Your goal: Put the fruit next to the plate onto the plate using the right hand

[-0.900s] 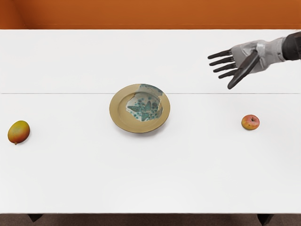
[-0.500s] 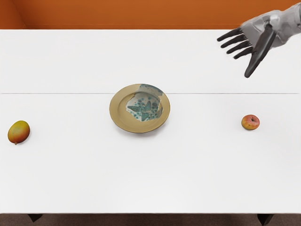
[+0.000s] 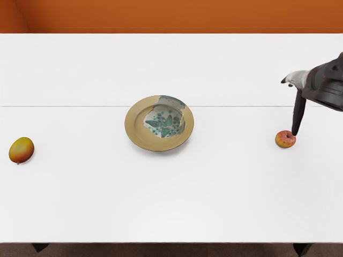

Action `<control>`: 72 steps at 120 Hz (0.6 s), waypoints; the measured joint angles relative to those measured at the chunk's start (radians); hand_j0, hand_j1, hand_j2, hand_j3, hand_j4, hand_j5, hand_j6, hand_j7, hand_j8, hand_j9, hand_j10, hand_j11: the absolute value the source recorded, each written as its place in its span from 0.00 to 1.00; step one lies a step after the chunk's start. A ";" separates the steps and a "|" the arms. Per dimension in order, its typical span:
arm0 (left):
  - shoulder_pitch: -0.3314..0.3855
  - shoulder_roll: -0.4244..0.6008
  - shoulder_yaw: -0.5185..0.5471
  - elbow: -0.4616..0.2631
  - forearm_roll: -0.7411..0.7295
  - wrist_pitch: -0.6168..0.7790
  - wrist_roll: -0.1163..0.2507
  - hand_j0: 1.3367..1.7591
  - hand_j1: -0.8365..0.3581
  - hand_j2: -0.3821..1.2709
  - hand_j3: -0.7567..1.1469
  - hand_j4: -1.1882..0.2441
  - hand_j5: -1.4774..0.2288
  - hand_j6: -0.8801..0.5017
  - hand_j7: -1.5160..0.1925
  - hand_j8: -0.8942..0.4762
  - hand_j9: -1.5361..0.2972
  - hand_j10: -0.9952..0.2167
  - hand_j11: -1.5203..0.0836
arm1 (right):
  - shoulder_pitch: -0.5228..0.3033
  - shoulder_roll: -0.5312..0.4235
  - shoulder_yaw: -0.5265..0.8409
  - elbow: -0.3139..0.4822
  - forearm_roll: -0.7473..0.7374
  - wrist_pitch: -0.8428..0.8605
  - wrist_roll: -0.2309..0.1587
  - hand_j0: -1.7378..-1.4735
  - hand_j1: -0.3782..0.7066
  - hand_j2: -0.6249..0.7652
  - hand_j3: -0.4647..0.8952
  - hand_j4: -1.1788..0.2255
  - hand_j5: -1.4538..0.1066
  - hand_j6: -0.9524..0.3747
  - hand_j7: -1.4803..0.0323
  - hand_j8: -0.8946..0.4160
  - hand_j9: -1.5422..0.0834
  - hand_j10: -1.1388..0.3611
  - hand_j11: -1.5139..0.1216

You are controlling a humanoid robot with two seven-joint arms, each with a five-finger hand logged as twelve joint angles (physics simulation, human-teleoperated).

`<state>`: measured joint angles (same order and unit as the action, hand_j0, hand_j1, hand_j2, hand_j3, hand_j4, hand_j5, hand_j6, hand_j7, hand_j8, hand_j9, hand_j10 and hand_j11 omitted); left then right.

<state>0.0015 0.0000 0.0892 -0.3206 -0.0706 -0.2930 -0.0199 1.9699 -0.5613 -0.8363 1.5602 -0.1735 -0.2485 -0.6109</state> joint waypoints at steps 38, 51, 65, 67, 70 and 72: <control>0.000 0.000 0.000 0.000 0.000 0.000 0.000 0.76 0.99 0.23 0.40 0.83 0.87 0.64 0.89 0.65 0.84 0.82 0.95 | -0.175 0.013 0.043 0.011 -0.042 -0.287 0.000 0.30 0.06 0.45 0.34 0.81 0.90 0.69 0.95 0.66 0.92 0.74 0.90; 0.000 0.000 0.000 0.000 0.000 0.000 0.000 0.76 0.99 0.23 0.40 0.83 0.87 0.64 0.89 0.65 0.84 0.82 0.95 | -0.220 0.027 0.046 0.012 -0.044 -0.336 0.000 0.30 0.08 0.44 0.34 0.81 0.89 0.68 0.94 0.65 0.91 0.73 0.89; 0.000 0.000 0.000 0.000 0.000 0.000 0.000 0.76 0.99 0.23 0.40 0.83 0.87 0.64 0.89 0.65 0.84 0.82 0.95 | -0.255 0.053 0.048 0.011 -0.044 -0.354 0.000 0.30 0.13 0.44 0.34 0.77 0.86 0.65 0.90 0.61 0.88 0.70 0.85; 0.000 0.000 0.000 0.000 0.000 0.000 0.000 0.76 0.99 0.23 0.40 0.83 0.87 0.64 0.89 0.65 0.84 0.82 0.95 | -0.258 0.055 0.048 0.011 -0.044 -0.355 0.000 0.30 0.13 0.44 0.34 0.77 0.85 0.64 0.89 0.61 0.87 0.69 0.85; 0.000 0.000 0.000 0.000 0.000 0.000 0.000 0.76 0.99 0.23 0.40 0.83 0.87 0.64 0.89 0.65 0.84 0.82 0.95 | -0.266 0.058 0.048 0.010 -0.044 -0.357 0.000 0.30 0.15 0.43 0.34 0.76 0.84 0.63 0.89 0.60 0.86 0.69 0.84; 0.000 0.000 0.000 0.000 0.000 0.000 0.000 0.76 0.99 0.23 0.40 0.83 0.87 0.64 0.89 0.65 0.84 0.82 0.95 | -0.270 0.062 0.049 0.009 -0.044 -0.357 0.000 0.30 0.15 0.43 0.34 0.76 0.84 0.63 0.88 0.59 0.86 0.68 0.83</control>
<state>0.0015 0.0000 0.0892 -0.3206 -0.0705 -0.2930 -0.0199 1.6997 -0.4995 -0.7877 1.5694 -0.2177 -0.6059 -0.6109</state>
